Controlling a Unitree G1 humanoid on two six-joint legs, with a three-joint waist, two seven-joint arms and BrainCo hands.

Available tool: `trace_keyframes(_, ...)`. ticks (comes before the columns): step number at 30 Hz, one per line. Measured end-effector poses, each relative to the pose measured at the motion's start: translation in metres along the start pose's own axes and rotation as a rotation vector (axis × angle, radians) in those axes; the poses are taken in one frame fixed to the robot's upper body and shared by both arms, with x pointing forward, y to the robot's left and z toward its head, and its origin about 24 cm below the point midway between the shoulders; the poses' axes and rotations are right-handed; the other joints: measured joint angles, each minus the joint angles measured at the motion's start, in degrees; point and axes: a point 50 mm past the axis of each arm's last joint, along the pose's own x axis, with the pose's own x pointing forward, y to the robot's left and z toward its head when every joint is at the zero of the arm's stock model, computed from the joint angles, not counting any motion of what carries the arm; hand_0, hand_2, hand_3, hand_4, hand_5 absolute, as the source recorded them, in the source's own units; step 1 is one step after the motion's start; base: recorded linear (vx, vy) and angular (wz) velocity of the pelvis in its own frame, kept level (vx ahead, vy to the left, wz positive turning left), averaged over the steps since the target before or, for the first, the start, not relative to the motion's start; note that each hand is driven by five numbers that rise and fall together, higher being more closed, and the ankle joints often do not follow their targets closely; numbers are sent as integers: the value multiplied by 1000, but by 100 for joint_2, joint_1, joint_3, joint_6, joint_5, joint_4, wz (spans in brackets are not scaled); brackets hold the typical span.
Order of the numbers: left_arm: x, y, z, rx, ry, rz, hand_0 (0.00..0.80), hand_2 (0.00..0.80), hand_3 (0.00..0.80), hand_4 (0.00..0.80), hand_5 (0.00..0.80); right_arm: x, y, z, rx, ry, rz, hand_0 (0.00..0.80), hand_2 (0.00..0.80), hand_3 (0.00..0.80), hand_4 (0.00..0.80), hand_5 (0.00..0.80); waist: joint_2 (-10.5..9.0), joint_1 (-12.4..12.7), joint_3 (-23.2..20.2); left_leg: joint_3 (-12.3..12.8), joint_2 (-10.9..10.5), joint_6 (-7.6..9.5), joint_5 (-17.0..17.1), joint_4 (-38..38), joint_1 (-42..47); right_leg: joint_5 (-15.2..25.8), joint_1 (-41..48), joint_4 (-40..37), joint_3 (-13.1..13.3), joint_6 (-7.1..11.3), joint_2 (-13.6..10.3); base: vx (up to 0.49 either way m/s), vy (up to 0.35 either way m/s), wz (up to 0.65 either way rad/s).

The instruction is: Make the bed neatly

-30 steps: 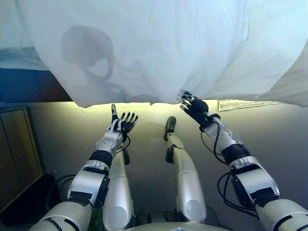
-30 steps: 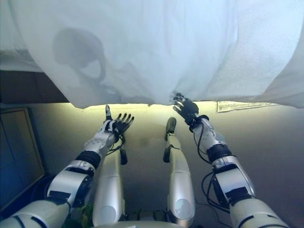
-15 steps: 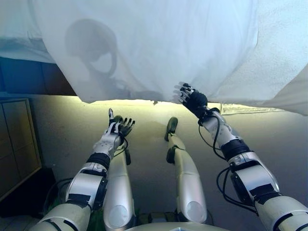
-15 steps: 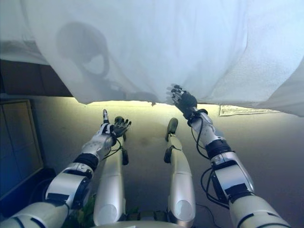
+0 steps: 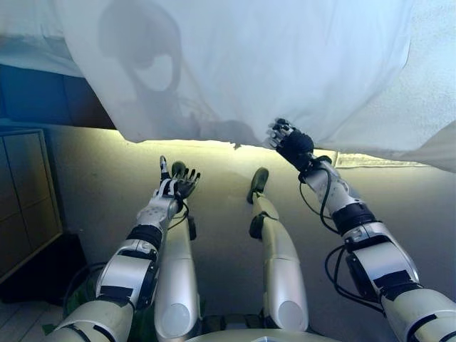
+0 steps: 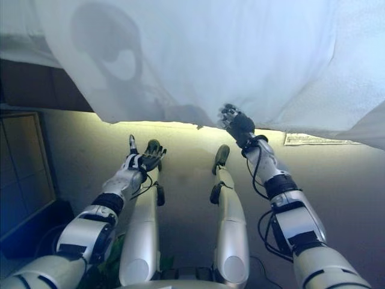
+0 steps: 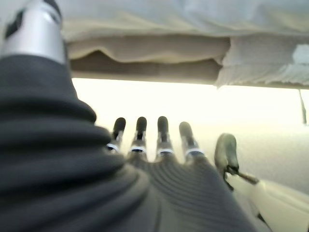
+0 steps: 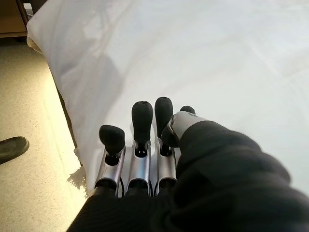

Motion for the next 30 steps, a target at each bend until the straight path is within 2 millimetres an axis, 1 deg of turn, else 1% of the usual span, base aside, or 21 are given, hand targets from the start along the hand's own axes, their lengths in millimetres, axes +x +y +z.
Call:
trace_keyframes(6, 2, -9, -5, 38, 19, -42, 0, 0, 0, 0, 0, 1, 3, 6, 7, -21, 14, 800, 800, 800, 800, 800, -3, -7, -1, -15, 7, -6, 10, -3, -203, -3, -187, -2, -19, 1, 6, 0, 0, 0)
trace_keyframes(9, 3, -16, -2, 44, -1, -75, 0, 0, 0, 0, 0, 0, 4, 9, 6, -30, 24, 800, 800, 800, 800, 800, -4, -18, -1, -16, 8, -6, 10, -2, -313, -1, -289, -2, -19, 0, 8, -7, 11, 0)
trace_keyframes(13, 2, -37, 12, 69, -58, -148, 0, 0, 0, 0, 0, -2, 2, 16, -10, -43, 22, 800, 800, 800, 800, 800, -6, -27, 0, -16, 7, -5, 11, 4, -400, 1, -375, 0, -19, -1, 5, -17, 41, 1)
trace_keyframes(16, 0, -58, 29, 94, -111, -208, 0, 0, 0, 0, 0, -1, 3, 19, -9, -51, 32, 800, 800, 800, 800, 800, -8, -51, -1, -14, 8, -5, 11, 7, -404, 1, -377, 3, -16, -1, 4, -17, 74, 0)
trace_keyframes(18, -3, -67, 41, 111, -154, -229, 0, 0, 0, 0, 0, 0, 7, 22, -12, -54, 51, 800, 800, 800, 800, 800, -8, -136, -1, -15, 8, -4, 10, 33, -435, 1, -385, 4, -19, -1, 3, -15, 51, 2)
trace_keyframes(20, -6, -79, 53, 126, -187, -256, 0, 0, 0, 0, 0, 0, 7, 23, -15, -58, 54, 800, 800, 800, 800, 800, -9, -157, -2, -14, 12, -3, 10, 68, -484, 1, -410, 8, -17, -1, 4, -8, 33, 0)
trace_keyframes(22, -7, -87, 56, 123, -197, -278, 0, 0, 0, 0, 0, 0, 6, 24, -18, -57, 51, 800, 800, 800, 800, 800, -9, -160, -2, -4, 10, -3, 10, 80, -492, 1, -444, 49, 1, -1, -1, -28, 107, -3)
trace_keyframes(26, -9, -94, 63, 133, -223, -298, 0, 0, 0, 0, 0, -1, 5, 29, -30, -61, 56, 800, 800, 800, 800, 800, -9, -163, -2, 10, 12, -3, 10, 98, -526, 0, -511, 87, 22, -2, 0, -23, 69, -4)
trace_keyframes(30, -10, -99, 66, 139, -232, -320, 0, 0, 0, 0, 0, -3, 3, 32, -39, -60, 57, 800, 800, 800, 800, 800, -8, -163, -2, 13, 12, -3, 11, 124, -582, 1, -578, 119, 30, -4, -3, -22, 45, -1)
